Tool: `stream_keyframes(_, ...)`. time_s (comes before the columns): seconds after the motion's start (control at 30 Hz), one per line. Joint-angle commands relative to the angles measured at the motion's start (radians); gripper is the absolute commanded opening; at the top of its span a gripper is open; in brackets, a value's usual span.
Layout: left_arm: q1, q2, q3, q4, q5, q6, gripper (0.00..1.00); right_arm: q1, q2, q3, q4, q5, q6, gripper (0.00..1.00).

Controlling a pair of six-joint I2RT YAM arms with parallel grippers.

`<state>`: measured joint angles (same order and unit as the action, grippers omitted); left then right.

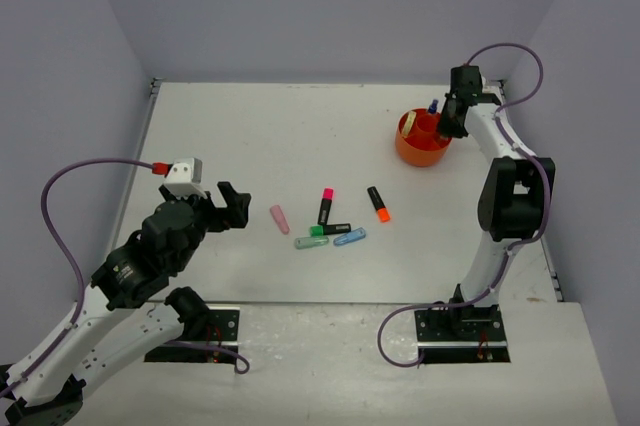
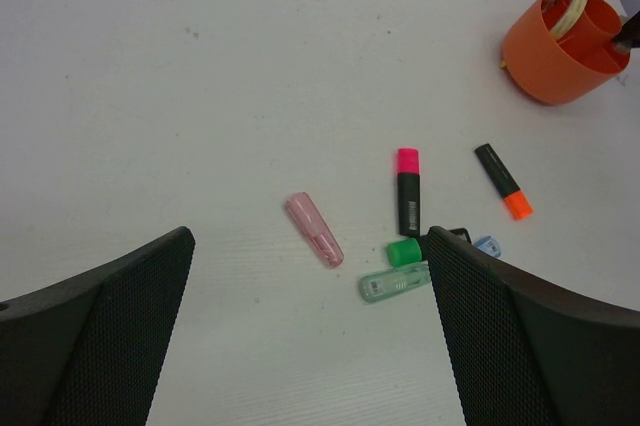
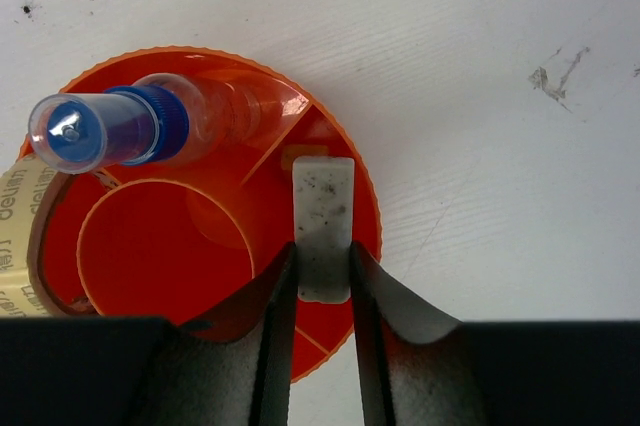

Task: Sort the stationery into containers
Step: Place the stationery in the storage box, then pick up the pen from the center of the board.

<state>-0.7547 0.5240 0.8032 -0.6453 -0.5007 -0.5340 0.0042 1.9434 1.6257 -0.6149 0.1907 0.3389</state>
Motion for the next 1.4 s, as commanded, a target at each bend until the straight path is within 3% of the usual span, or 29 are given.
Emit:
stream_keyframes(0.0, -0.001, -0.006, -0.013, 0.042, 0.014, 0.028, 1.0, 0.002, -0.012, 0.04, -0.011, -0.014, -0.008, 0.33)
stream_keyframes(0.17, 0.0, -0.007, -0.013, 0.042, 0.015, 0.029, 1.0, 0.001, -0.041, 0.043, -0.021, -0.003, -0.011, 0.4)
stream_keyframes(0.37, 0.0, -0.01, -0.015, 0.042, 0.014, 0.028, 1.0, 0.015, -0.113, 0.044, -0.052, -0.005, -0.012, 0.41)
stream_keyframes(0.57, 0.0, -0.007, -0.013, 0.04, 0.004, 0.026, 1.0, 0.236, -0.363, -0.088, -0.057, 0.061, -0.033, 0.43)
stream_keyframes(0.73, 0.0, -0.004, -0.013, 0.037, -0.004, 0.023, 1.0, 0.467, -0.534, -0.312, 0.047, -0.004, -0.017, 0.51)
stream_keyframes(0.97, 0.0, 0.027, -0.01, 0.035, -0.002, 0.023, 1.0, 0.539, -0.481, -0.478, 0.067, -0.027, 0.008, 0.49)
stream_keyframes(1.37, 0.0, 0.016, -0.012, 0.034, -0.006, 0.02, 1.0, 0.579, -0.309, -0.512, 0.048, 0.018, 0.033, 0.49)
